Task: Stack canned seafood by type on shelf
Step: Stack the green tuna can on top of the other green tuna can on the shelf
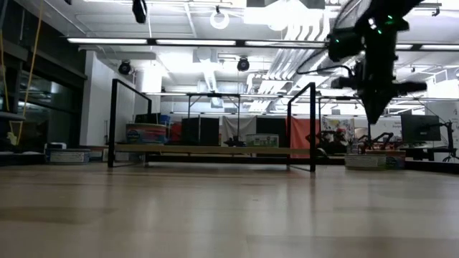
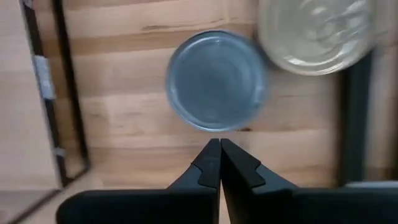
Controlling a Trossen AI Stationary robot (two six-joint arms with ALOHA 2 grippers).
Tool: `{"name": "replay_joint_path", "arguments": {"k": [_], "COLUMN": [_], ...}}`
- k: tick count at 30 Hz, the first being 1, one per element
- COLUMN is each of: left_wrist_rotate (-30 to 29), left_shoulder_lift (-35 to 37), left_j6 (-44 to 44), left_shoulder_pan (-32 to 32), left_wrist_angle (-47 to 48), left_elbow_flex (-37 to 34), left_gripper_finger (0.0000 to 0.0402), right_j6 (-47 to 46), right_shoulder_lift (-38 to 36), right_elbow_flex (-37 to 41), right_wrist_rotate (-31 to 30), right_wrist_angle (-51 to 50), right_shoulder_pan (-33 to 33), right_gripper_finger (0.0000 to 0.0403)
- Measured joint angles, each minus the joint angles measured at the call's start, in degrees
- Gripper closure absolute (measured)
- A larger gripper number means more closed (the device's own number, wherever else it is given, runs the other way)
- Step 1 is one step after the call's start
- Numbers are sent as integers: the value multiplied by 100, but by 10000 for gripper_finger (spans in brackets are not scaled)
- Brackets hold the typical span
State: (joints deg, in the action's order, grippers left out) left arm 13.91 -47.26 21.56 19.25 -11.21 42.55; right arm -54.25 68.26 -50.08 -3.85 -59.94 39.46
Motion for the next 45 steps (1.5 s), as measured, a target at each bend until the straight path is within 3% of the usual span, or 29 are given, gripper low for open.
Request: {"name": "replay_joint_path", "arguments": {"k": [4, 12, 25, 31, 35, 38, 41, 45], "left_wrist_rotate": [26, -41, -514, -635, 236, 243, 27, -56], "left_shoulder_lift": [-281, -460, -659, -1429, -1693, -1672, -1839, -2255], "left_j6": [216, 534, 892, 846, 965, 746, 80, -749], "left_shoulder_pan": [-70, -292, -263, -359, -889, -1102, -990, -315], "left_wrist_angle": [-56, -437, -1763, 497, -231, 21, 917, 1953], "left_elbow_flex": [1, 3, 169, 811, 852, 1319, 2105, 3160], "left_gripper_finger": [401, 401, 401, 401, 401, 401, 401, 401], "right_j6": [-389, -539, 187, 137, 163, 161, 161, 39], "right_shoulder_lift": [-283, -300, -311, -307, -307, -307, -305, -303], "right_elbow_flex": [795, 1726, 2016, 2016, 2016, 2016, 2016, 2016], "right_wrist_rotate": [253, -29, -259, -203, -187, -172, -152, -145], "right_wrist_angle": [1188, 2429, 2584, 2590, 2592, 2595, 2602, 2637], "right_shoulder_pan": [68, 68, 68, 68, 90, 144, 206, 275], "right_gripper_finger": [403, 403, 403, 403, 403, 403, 403, 403]}}
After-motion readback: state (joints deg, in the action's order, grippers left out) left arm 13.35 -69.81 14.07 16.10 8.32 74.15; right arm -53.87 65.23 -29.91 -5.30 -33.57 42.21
